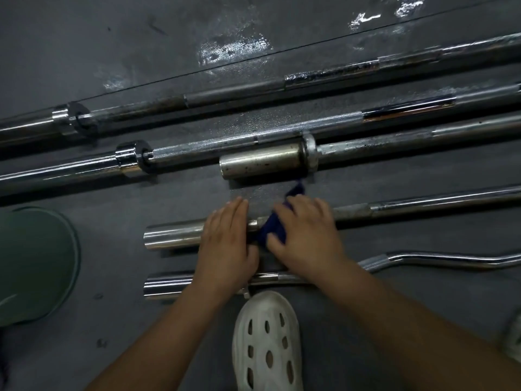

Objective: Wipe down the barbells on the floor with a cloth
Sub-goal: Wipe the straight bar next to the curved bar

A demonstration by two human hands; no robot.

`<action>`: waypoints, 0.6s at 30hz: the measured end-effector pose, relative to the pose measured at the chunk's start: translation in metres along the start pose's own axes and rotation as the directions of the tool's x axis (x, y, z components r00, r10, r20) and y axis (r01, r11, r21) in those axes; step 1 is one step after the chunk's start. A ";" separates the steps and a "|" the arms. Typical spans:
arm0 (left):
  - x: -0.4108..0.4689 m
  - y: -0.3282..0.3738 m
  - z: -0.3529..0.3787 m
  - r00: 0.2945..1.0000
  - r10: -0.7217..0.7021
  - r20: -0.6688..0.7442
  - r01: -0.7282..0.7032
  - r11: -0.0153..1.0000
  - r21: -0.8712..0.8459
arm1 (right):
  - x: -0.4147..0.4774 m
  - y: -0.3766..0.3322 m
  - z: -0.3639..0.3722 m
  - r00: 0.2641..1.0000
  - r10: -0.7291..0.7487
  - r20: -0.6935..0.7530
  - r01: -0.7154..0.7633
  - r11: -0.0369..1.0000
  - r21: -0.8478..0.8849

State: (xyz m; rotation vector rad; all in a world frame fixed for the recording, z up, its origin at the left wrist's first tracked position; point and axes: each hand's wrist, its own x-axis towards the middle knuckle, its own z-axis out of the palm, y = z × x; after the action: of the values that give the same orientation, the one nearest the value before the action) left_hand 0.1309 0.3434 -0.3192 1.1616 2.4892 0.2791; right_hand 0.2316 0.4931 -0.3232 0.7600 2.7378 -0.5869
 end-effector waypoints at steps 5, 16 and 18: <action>-0.007 0.000 -0.001 1.000 0.009 0.015 -0.009 1.000 -0.012 | 0.000 -0.021 0.009 0.960 -0.281 -0.021 0.281 0.960 0.006; -0.007 0.009 -0.001 1.000 -0.016 -0.005 0.016 1.000 -0.003 | -0.014 0.008 -0.004 0.963 0.105 -0.246 -0.062 0.982 0.176; -0.007 0.010 0.001 1.000 -0.021 -0.012 0.020 0.999 -0.033 | -0.007 -0.037 0.010 0.975 -0.134 -0.175 0.163 0.972 0.167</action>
State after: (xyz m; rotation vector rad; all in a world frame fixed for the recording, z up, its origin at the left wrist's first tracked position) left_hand 0.1423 0.3445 -0.3150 1.1237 2.4960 0.3213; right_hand 0.2188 0.4565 -0.3182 0.6714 2.9409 -0.8501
